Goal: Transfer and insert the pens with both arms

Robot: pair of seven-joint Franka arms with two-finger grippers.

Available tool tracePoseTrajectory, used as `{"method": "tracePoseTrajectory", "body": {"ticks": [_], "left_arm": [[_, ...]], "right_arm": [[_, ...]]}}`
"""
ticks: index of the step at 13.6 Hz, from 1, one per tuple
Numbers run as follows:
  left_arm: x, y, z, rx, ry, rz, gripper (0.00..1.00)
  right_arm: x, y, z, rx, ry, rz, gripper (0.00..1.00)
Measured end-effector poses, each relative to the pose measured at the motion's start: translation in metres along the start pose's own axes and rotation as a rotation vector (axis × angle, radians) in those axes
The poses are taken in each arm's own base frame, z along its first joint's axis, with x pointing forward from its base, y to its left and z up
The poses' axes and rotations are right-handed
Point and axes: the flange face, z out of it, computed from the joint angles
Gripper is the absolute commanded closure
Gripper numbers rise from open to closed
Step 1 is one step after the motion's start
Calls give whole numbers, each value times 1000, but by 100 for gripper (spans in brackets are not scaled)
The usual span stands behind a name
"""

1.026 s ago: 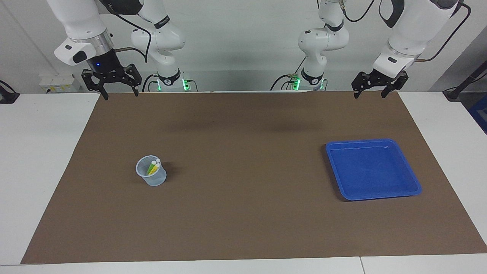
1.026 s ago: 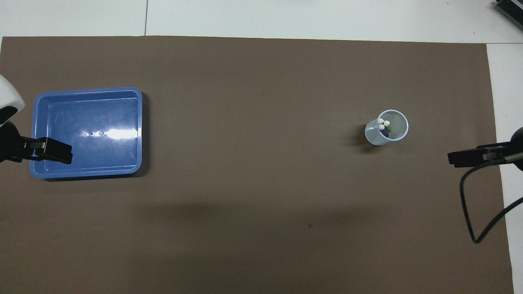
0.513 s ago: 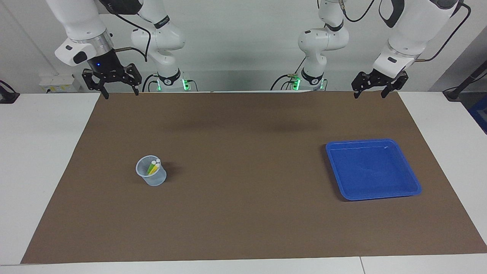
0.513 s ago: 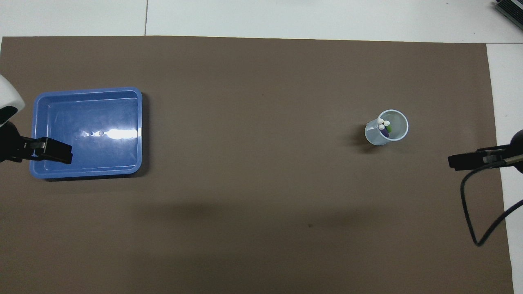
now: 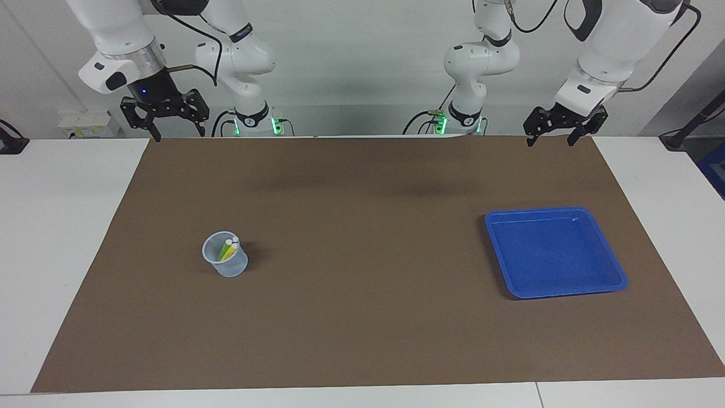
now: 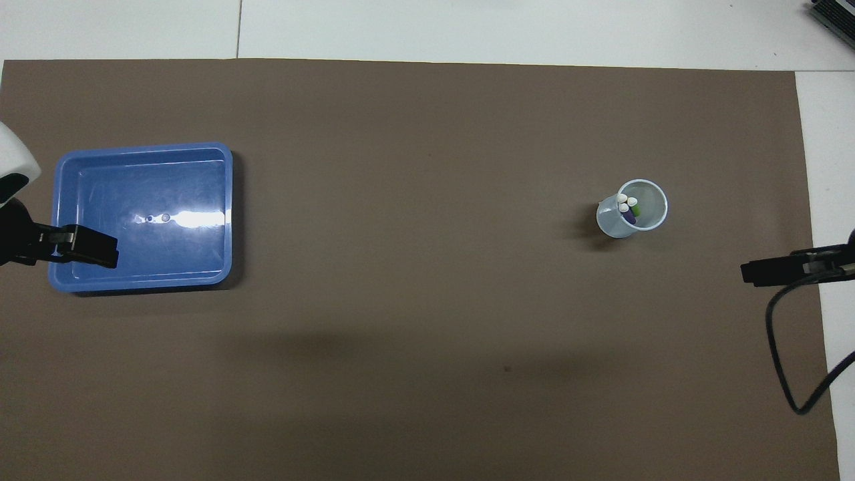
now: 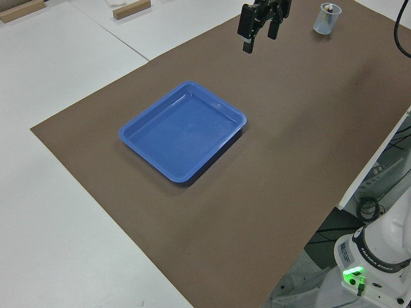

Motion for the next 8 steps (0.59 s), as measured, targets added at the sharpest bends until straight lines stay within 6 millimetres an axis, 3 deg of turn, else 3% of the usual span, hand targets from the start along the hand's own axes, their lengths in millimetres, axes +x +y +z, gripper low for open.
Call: {"method": "tracePoseTrajectory", "body": {"ticks": [8], "left_arm": [[0,0,0,0,0,0,0]], "right_arm": [[1,-7,0,7,-1,10,0]]}}
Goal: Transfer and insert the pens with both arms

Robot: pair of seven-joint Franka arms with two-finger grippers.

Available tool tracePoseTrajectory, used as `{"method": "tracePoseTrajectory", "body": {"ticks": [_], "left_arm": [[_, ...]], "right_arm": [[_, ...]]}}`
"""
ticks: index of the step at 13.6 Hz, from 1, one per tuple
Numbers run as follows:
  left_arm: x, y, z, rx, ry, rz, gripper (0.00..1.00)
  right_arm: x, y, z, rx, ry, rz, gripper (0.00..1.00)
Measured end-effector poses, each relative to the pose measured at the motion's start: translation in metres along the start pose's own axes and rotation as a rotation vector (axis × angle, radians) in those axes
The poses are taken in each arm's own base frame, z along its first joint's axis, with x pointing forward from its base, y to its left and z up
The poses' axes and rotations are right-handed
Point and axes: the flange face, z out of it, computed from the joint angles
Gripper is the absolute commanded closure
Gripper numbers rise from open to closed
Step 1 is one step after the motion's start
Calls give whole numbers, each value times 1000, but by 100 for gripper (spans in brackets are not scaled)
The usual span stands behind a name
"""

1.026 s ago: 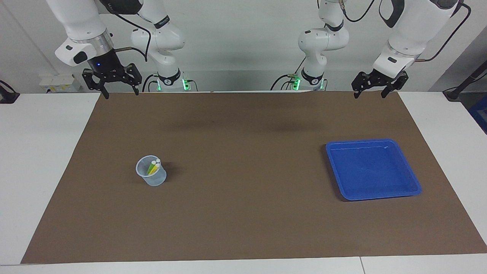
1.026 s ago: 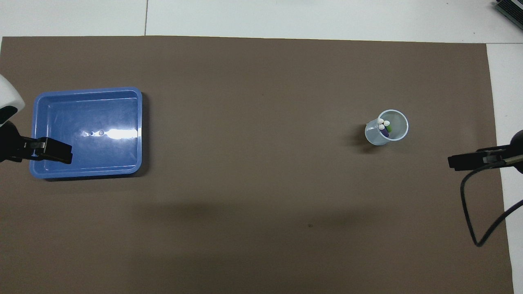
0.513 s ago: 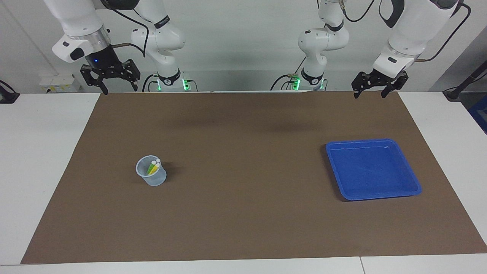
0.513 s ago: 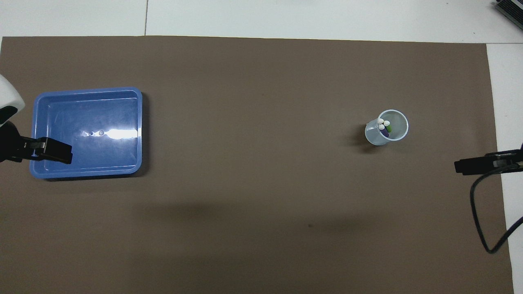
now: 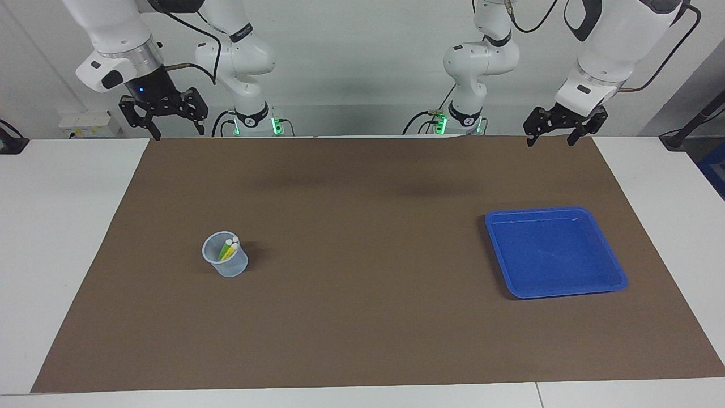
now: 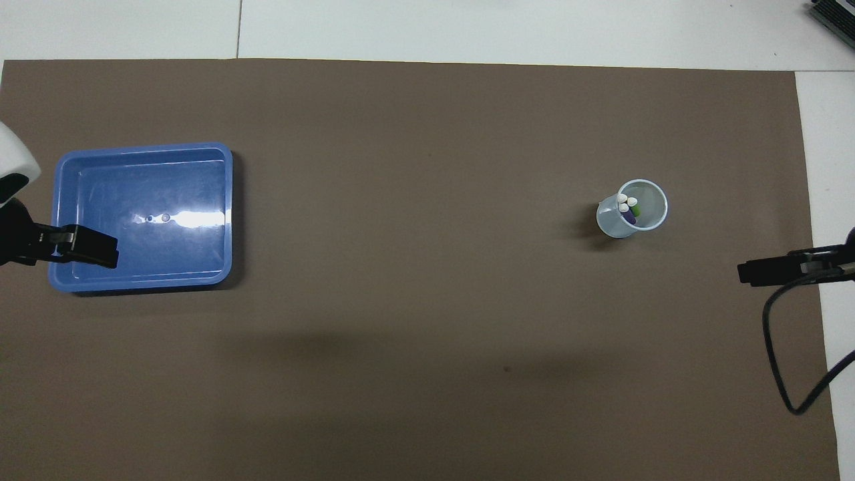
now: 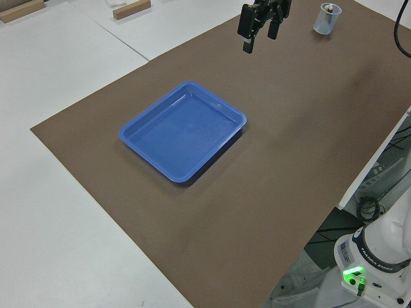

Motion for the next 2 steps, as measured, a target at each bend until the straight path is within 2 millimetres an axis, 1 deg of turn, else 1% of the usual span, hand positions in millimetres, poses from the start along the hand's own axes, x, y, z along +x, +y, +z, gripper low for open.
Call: {"method": "tracePoseTrajectory", "body": {"ticks": [2], "left_arm": [[0,0,0,0,0,0,0]], "right_arm": [[0,-1,0,0,0,3,0]]}}
